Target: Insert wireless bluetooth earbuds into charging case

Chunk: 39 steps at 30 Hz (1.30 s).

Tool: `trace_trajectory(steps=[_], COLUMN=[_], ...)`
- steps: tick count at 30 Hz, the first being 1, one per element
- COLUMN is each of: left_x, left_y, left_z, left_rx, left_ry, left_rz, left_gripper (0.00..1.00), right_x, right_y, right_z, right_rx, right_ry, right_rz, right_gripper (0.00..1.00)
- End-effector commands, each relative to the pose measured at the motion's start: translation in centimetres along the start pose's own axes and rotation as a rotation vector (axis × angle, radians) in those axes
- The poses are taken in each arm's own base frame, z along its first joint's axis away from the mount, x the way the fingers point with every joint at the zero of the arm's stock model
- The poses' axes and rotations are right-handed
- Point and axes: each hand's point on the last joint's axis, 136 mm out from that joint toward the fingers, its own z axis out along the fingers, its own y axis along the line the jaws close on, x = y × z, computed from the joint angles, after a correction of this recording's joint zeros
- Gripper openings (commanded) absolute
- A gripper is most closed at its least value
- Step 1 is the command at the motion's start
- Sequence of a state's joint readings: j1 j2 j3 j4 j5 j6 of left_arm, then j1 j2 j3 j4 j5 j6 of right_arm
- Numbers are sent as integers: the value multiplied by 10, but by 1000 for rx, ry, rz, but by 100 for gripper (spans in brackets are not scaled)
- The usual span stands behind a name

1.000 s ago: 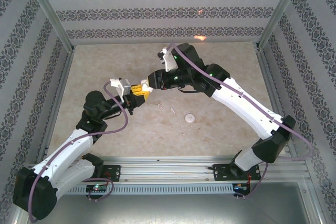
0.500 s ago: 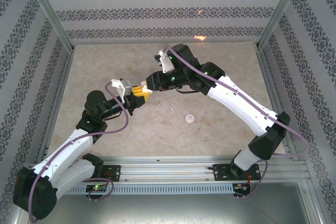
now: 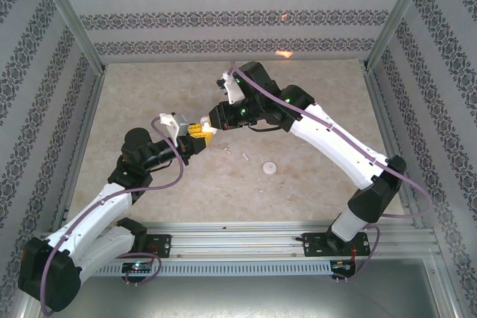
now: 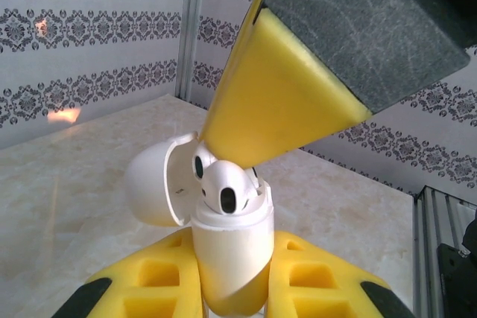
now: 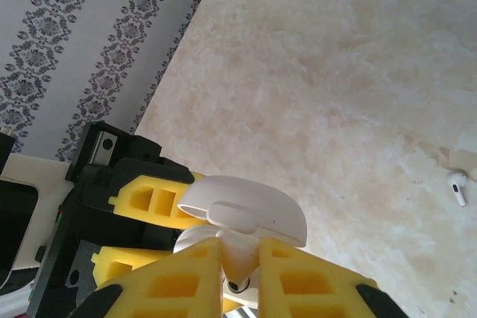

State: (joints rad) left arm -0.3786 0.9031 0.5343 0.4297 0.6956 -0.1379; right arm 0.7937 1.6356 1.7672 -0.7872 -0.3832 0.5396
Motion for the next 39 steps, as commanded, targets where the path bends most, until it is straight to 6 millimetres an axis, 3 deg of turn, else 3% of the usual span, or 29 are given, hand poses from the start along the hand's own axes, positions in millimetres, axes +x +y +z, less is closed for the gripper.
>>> trace_trajectory(steps=[1,25,32,39], left_x=[-21,4,14,22], left_y=[-9,11,17,21], left_z=[-1,3,2,-1], left_rx=[27,-65,-95,-123], left_ry=[-59,-6,28,54], left_rz=[77,48,45,56], left_gripper=[0,0,0,0], right_x=[-1,-25,-24,3], right_y=[12,10,-41,-120], right_z=[-1,-48,-51,-10], right_rx=[-45,-105,-38,18], right_ry=[15,-110,-116,-53], right_rz=[-25,26,118,259], right_gripper=[15,15,16,16])
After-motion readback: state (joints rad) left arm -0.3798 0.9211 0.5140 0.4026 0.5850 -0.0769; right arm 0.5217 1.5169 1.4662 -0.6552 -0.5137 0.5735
